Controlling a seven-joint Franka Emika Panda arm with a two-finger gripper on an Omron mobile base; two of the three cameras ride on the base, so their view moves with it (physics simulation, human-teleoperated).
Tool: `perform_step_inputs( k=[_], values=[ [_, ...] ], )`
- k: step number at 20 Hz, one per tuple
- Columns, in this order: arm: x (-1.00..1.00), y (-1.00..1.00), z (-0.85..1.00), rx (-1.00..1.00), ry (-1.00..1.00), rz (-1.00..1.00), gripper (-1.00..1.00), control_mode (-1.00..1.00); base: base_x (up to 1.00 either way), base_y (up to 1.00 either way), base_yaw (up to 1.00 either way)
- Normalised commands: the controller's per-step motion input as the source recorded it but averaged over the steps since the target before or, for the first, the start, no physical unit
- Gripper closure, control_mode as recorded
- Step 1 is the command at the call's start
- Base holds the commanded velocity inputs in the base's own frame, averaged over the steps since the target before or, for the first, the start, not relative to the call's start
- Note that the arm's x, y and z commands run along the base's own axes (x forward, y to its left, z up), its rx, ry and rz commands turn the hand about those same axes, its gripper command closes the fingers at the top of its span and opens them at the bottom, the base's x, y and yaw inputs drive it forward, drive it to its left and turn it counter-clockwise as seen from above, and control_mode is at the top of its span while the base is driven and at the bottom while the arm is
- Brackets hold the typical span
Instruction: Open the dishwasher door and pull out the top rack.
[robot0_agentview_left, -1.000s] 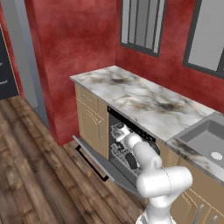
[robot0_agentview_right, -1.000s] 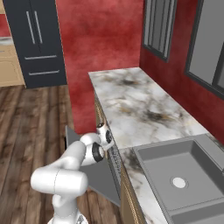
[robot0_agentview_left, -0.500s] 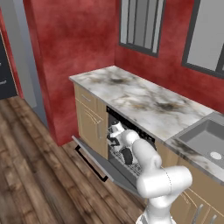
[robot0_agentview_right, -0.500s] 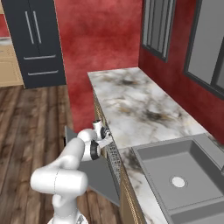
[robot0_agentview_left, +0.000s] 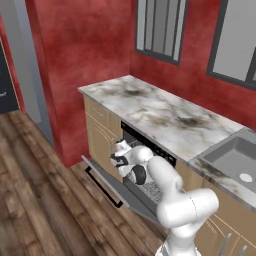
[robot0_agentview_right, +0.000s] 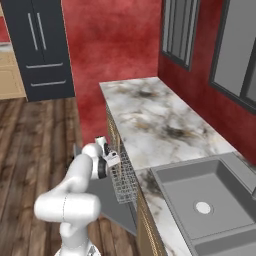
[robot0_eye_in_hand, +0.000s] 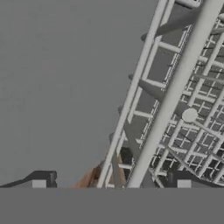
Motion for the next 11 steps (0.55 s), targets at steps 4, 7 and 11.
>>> perform_step_inputs(
  k=[4,7,11],
  values=[
    [-0.69,1.00,-0.76,0.02,0.15,0.00,-1.00,-1.00,0.00,0.00,0.00],
    [-0.52,0.98,-0.68,0.01,0.12,0.00,-1.00,-1.00,0.00,0.00,0.00],
    [-0.49,0.80,-0.52,0.00,0.09,0.00,-1.00,-1.00,0.00,0.00,0.00]
  ],
)
